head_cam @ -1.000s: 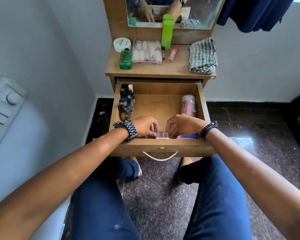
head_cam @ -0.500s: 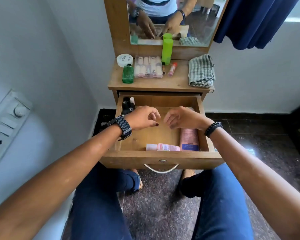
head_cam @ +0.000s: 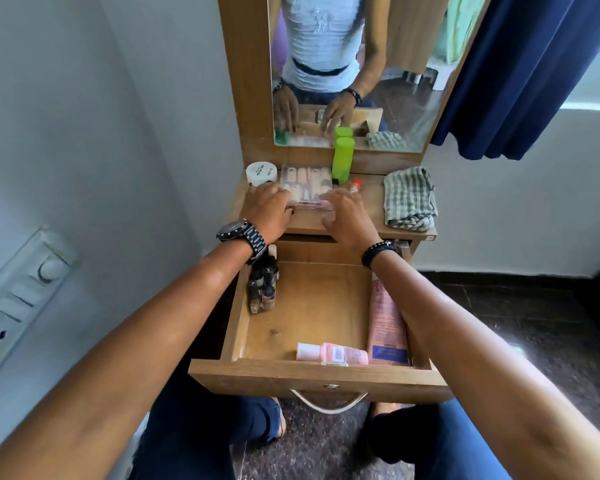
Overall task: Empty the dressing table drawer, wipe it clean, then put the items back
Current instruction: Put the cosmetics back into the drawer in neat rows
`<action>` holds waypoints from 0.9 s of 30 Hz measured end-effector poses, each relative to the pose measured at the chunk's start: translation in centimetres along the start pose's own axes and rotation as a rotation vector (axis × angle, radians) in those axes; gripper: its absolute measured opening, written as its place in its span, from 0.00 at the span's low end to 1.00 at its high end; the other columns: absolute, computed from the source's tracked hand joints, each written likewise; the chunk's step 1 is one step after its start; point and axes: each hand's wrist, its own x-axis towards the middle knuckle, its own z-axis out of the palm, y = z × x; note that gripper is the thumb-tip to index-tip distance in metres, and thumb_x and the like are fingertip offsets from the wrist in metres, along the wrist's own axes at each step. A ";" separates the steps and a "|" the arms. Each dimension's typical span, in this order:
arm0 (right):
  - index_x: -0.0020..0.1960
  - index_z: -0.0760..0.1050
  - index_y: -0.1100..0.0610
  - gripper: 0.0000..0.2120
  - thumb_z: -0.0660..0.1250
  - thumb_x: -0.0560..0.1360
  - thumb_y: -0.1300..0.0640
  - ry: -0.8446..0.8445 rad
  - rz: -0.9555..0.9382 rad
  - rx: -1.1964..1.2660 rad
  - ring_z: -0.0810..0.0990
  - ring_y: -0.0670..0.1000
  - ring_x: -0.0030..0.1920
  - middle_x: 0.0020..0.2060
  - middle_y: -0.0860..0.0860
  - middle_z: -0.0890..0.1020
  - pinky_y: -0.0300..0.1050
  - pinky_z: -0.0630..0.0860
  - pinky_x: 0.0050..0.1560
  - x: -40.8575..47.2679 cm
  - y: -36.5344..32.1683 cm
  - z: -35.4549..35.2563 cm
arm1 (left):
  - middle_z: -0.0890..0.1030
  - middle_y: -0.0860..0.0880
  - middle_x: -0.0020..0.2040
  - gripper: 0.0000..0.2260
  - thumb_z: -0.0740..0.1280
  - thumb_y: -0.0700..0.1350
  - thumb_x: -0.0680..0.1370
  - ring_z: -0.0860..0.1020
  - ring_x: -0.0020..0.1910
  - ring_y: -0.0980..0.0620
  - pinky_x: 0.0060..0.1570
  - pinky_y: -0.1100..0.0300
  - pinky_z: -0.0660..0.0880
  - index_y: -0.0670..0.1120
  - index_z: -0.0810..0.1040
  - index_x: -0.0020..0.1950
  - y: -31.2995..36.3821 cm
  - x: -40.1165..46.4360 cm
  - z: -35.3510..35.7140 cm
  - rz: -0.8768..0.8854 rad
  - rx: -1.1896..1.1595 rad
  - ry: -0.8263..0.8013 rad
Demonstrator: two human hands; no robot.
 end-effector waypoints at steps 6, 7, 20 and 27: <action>0.70 0.66 0.62 0.22 0.58 0.76 0.63 -0.043 -0.113 -0.148 0.63 0.57 0.72 0.69 0.59 0.70 0.52 0.54 0.75 0.0 0.2 1.2 | 0.51 0.44 0.77 0.27 0.53 0.58 0.79 0.46 0.76 0.43 0.69 0.35 0.41 0.46 0.57 0.74 -0.2 0.2 1.2 -0.020 0.218 -0.170; 0.71 0.65 0.61 0.22 0.58 0.76 0.62 -0.049 -0.111 -0.160 0.62 0.57 0.73 0.70 0.58 0.69 0.51 0.54 0.75 0.0 0.3 1.2 | 0.51 0.43 0.77 0.27 0.52 0.59 0.79 0.46 0.76 0.42 0.69 0.34 0.41 0.46 0.58 0.73 -0.1 0.0 1.2 -0.011 0.221 -0.155; 0.69 0.66 0.61 0.20 0.57 0.77 0.62 -0.021 -0.095 -0.114 0.64 0.57 0.72 0.70 0.57 0.67 0.48 0.63 0.70 -0.6 0.2 0.8 | 0.61 0.46 0.74 0.25 0.53 0.59 0.79 0.54 0.75 0.48 0.71 0.36 0.42 0.44 0.62 0.69 0.7 -0.7 1.5 0.064 0.106 -0.109; 0.67 0.68 0.61 0.18 0.58 0.78 0.59 0.011 -0.102 -0.200 0.71 0.56 0.66 0.64 0.57 0.74 0.49 0.69 0.67 -0.1 0.4 2.0 | 0.67 0.43 0.70 0.29 0.56 0.61 0.77 0.61 0.72 0.45 0.72 0.38 0.40 0.46 0.57 0.71 0.7 -0.6 1.9 0.081 0.093 -0.082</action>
